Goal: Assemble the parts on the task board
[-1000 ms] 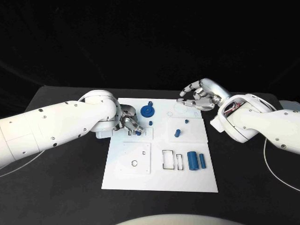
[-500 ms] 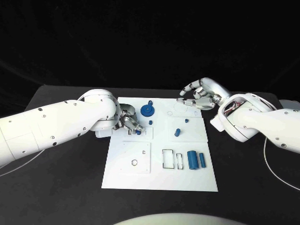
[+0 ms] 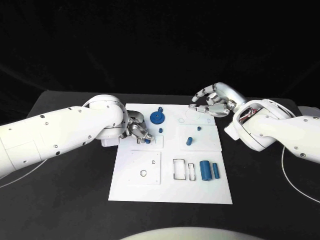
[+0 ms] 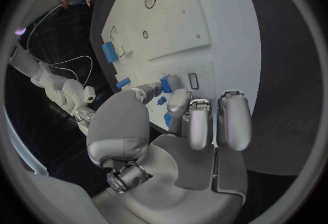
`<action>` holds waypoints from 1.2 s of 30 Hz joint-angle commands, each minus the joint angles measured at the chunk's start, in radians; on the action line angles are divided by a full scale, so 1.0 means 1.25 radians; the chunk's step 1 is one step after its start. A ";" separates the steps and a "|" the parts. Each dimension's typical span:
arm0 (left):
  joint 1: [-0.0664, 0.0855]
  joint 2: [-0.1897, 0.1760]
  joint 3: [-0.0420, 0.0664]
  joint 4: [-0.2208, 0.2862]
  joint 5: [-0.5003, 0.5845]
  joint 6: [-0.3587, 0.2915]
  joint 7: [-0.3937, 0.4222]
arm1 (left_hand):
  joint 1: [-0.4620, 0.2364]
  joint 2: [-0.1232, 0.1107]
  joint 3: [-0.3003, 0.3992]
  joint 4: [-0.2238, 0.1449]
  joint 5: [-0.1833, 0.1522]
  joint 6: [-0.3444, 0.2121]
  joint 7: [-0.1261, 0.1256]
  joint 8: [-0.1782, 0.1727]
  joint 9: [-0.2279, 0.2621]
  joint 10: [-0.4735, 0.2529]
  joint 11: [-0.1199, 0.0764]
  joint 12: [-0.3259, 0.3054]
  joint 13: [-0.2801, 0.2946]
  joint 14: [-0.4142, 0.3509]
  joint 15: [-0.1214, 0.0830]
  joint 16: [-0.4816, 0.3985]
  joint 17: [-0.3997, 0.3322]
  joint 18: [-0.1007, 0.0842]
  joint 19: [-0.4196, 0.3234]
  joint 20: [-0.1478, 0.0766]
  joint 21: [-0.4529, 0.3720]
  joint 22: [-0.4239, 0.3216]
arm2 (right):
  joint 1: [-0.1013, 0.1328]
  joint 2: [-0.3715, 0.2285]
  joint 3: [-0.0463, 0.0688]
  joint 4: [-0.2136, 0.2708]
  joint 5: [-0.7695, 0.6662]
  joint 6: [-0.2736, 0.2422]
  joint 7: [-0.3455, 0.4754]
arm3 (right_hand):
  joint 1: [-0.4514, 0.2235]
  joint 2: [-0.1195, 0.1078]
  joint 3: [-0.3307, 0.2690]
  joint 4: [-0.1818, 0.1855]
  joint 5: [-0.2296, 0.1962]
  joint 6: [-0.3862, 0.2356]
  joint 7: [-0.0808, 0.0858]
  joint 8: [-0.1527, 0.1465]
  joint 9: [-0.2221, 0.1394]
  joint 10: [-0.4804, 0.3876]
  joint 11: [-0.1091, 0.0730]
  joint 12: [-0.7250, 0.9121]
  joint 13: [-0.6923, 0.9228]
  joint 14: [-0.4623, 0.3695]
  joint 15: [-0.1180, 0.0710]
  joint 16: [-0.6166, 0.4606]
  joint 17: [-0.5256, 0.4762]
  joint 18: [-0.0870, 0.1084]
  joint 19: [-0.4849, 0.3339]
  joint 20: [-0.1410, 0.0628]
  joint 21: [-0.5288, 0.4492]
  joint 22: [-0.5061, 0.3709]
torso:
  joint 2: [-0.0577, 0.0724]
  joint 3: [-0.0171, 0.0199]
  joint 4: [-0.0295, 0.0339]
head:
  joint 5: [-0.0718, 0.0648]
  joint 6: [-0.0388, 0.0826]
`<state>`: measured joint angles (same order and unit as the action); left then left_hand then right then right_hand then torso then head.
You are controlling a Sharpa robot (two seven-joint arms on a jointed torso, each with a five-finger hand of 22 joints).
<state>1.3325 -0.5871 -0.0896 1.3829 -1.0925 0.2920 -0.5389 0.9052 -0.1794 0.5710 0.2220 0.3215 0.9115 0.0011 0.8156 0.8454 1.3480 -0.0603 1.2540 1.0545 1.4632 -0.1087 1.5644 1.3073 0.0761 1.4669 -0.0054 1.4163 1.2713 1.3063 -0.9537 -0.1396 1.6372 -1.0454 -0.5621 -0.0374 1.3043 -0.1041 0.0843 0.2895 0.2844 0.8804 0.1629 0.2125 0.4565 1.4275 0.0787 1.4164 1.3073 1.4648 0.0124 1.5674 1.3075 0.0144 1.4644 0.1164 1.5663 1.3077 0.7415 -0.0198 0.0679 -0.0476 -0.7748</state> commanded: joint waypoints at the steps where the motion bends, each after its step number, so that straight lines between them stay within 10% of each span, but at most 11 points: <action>1: -0.003 -0.001 -0.002 0.003 0.001 0.032 0.000 | 0.012 0.000 -0.007 -0.001 -0.002 -0.001 0.005 -0.004 -0.001 0.003 0.001 0.001 -0.001 0.086 -0.005 0.005 0.210 -0.014 0.007 -0.007 0.004 0.001 | 0.000 0.000 0.000 0.001 -0.010 0.006 0.000 | -0.009 0.002 -0.001 0.002 -0.004 0.002 -0.004 0.004 0.001 -0.004 -0.001 -0.005 0.093 0.083 -0.006 0.001 0.204 -0.012 0.085 -0.005 0.004 0.211 | 0.000 -0.0001 0.0005 | 0.000 -0.001; 36: -0.003 -0.007 0.005 0.005 0.011 0.006 0.002 | 0.007 -0.002 -0.064 0.041 -0.006 0.000 0.007 -0.005 -0.003 0.002 0.002 0.001 -0.001 0.086 -0.004 0.005 0.211 -0.014 0.007 -0.007 0.003 0.002 | 0.000 0.001 0.000 0.000 -0.010 0.006 0.000 | -0.012 0.002 -0.002 0.002 -0.005 0.002 -0.004 0.004 0.001 -0.004 -0.001 -0.004 0.094 0.083 -0.006 0.001 0.204 -0.012 0.085 -0.005 0.004 0.211 | 0.000 0.0003 0.0011 | -0.002 -0.002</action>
<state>1.3296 -0.5977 -0.0836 1.3898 -1.0892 0.3022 -0.5385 0.9145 -0.1805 0.4964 0.2719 0.3171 0.9117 0.0009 0.8155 0.8432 1.3479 -0.0602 1.2540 1.0530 1.4632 -0.1087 1.5644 1.3080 0.0762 1.4669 -0.0054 1.4162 1.2734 1.3062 -0.9529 -0.1396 1.6362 -1.0463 -0.5622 -0.0376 1.2989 -0.0987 0.0843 0.2895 0.2844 0.8804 0.1629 0.2125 0.4571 1.4275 0.0787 1.4164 1.3079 1.4648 0.0124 1.5674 1.3077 0.0143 1.4644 0.1164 1.5663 1.3073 0.7421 -0.0198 0.0679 -0.0496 -0.7762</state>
